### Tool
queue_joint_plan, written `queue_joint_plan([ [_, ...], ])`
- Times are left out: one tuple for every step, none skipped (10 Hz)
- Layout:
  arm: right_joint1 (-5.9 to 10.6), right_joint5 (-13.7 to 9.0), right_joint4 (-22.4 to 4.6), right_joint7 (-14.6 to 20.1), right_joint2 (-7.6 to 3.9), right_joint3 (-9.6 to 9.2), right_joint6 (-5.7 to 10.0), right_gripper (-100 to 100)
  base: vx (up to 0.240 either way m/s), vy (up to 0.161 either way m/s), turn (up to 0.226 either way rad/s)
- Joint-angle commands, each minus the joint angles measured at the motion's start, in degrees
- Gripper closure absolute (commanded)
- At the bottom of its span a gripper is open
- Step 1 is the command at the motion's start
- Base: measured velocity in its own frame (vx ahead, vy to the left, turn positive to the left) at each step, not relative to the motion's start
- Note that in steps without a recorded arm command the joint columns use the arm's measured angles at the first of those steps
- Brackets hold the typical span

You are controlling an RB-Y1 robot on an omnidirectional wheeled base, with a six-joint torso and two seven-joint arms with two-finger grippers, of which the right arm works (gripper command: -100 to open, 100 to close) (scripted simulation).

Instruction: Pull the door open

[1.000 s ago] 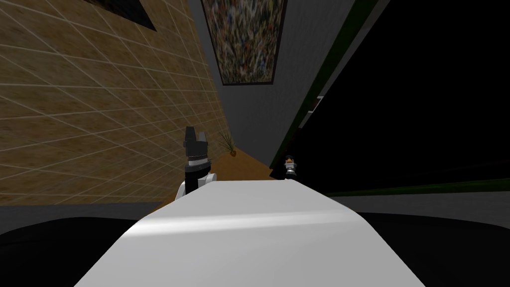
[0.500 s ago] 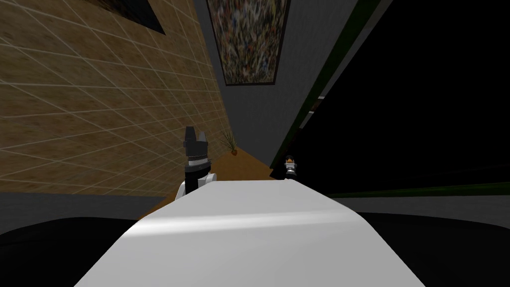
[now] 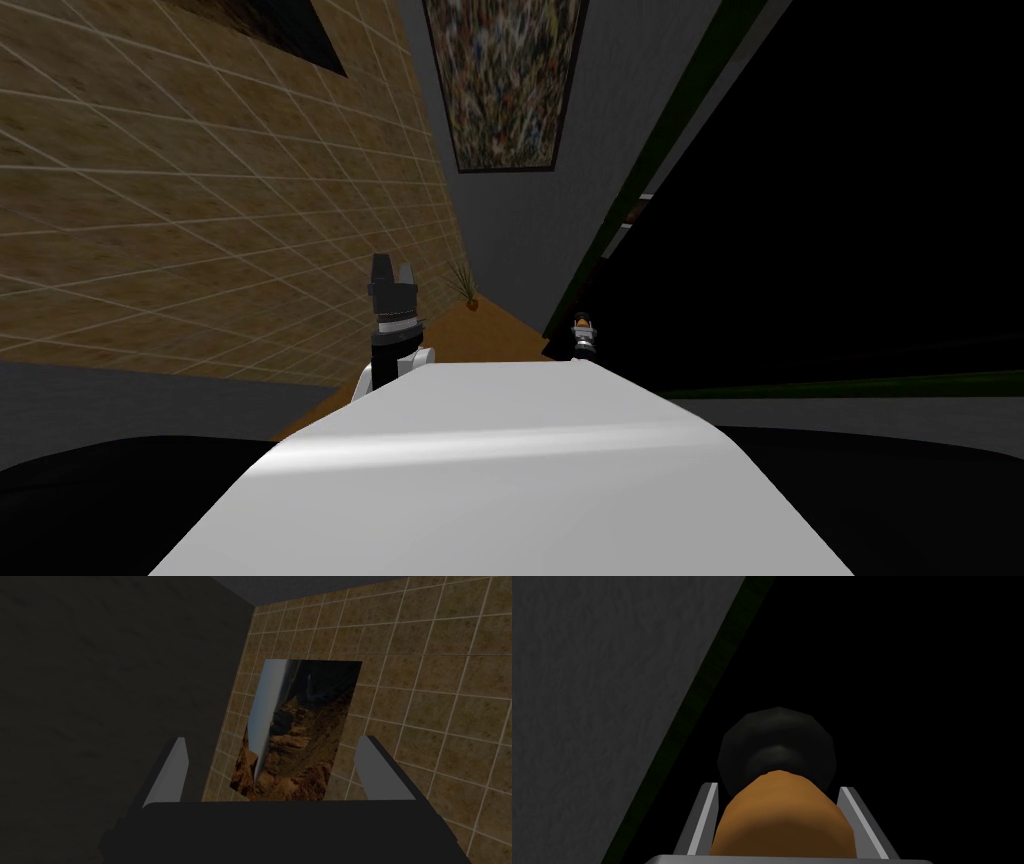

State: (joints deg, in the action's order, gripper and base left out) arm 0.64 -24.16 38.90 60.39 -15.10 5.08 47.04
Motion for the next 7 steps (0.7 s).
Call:
queue_joint_plan([
  [0.01, -0.42, 0.09, 2.86, 0.01, 0.0, 0.08, 100, -0.03, -0.007, 0.046],
  [0.01, -0.42, 0.09, 3.18, 0.01, 0.0, 0.08, 100, -0.024, -0.007, 0.023],
  [0.01, -0.73, 0.1, 5.41, 0.02, -0.02, 0.06, 100, -0.032, -0.007, 0.041],
  [0.01, -1.0, 0.1, 6.87, 0.02, -0.03, 0.05, 100, -0.046, -0.009, 0.063],
  [0.01, -1.0, 0.1, 7.48, 0.02, -0.03, 0.05, 100, -0.031, -0.002, 0.025],
  [0.01, -1.26, 0.11, 9.54, 0.02, -0.04, 0.04, 100, -0.028, -0.001, 0.035],
  [0.0, -1.52, 0.11, 11.06, 0.03, -0.05, 0.02, 100, -0.037, -0.006, 0.057],
])
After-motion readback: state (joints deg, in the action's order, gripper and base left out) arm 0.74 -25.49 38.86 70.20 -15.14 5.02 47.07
